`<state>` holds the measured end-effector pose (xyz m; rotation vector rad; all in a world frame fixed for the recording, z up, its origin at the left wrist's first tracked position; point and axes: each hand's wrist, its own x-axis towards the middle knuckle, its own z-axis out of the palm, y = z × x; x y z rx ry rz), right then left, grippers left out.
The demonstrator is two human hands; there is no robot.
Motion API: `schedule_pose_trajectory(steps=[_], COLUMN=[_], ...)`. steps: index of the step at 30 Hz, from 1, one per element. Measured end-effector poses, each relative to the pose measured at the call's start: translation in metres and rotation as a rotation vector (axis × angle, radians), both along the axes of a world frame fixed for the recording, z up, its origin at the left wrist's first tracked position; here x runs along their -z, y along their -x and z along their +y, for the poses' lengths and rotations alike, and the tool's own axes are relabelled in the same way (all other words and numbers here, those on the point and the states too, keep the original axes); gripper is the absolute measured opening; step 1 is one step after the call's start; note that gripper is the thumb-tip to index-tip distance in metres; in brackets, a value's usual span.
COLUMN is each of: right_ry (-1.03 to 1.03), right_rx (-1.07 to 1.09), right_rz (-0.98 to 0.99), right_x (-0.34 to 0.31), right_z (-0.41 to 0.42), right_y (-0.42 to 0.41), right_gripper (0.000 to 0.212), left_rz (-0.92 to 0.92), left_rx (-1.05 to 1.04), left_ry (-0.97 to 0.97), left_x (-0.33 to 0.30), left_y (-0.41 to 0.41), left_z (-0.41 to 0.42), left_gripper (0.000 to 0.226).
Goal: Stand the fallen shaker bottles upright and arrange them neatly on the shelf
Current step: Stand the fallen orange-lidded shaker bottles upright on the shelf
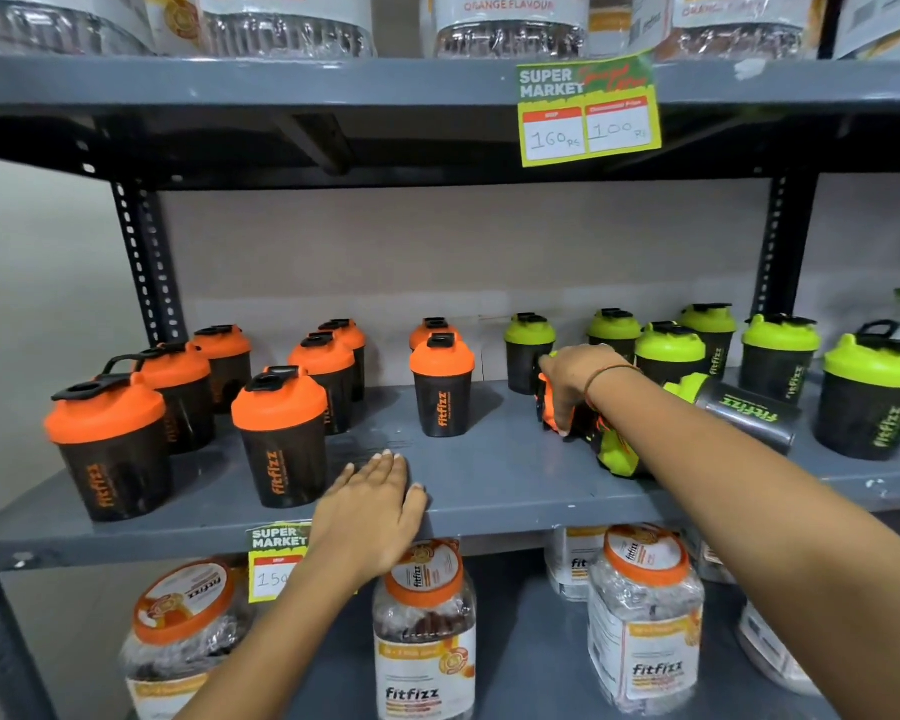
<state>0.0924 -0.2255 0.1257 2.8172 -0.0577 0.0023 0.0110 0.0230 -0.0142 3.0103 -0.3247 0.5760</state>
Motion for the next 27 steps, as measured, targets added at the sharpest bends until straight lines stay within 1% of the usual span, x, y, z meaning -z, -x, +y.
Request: schedule_pose_trajectory(steps=[2, 8, 11, 14, 16, 18, 20, 21, 24, 27], right_ry=[-0.002, -0.008, -0.044, -0.128, -0.228, -0.366, -0.563, -0.687, -1.037, -1.219], right_rx=[0.010, 0.011, -0.017, -0.064, -0.097, -0.138, -0.189, -0.218, -0.312, -0.363], right_rz=[-0.006, -0.023, -0.056, -0.117, -0.160, -0.180, -0.200, -0.208, -0.167, -0.121], right_x=[0.001, 0.003, 0.001, -0.008, -0.018, -0.027, -0.034, -0.036, -0.036, -0.029], right_z=[0.001, 0.003, 0.003, 0.003, 0.003, 0.001, -0.003, -0.005, -0.005, 0.003], right_y=[-0.001, -0.002, -0.003, -0.001, 0.002, 0.004, 0.006, 0.007, 0.014, 0.022], right_gripper=[0.089, 0.068, 0.068, 0.056, 0.051, 0.052, 0.053, 0.051, 0.036, 0.041], left_rz=[-0.002, -0.026, -0.035, -0.034, -0.034, -0.031, -0.027, -0.026, -0.024, -0.021], left_rx=[0.000, -0.001, 0.003, 0.005, 0.005, 0.006, 0.004, 0.003, 0.002, 0.000], left_ry=[0.005, 0.007, 0.007, 0.004, -0.001, -0.003, 0.001, 0.003, 0.010, 0.012], left_x=[0.000, 0.002, 0.002, 0.002, 0.001, 0.001, 0.001, 0.001, 0.001, 0.001], left_y=[0.000, -0.001, -0.001, -0.001, -0.001, -0.001, -0.001, -0.001, -0.002, -0.001], left_z=[0.001, 0.001, 0.001, 0.001, 0.001, 0.001, 0.001, 0.001, 0.000, 0.000], left_gripper=[0.063, 0.062, 0.062, 0.062, 0.062, 0.062, 0.062, 0.062, 0.063, 0.063])
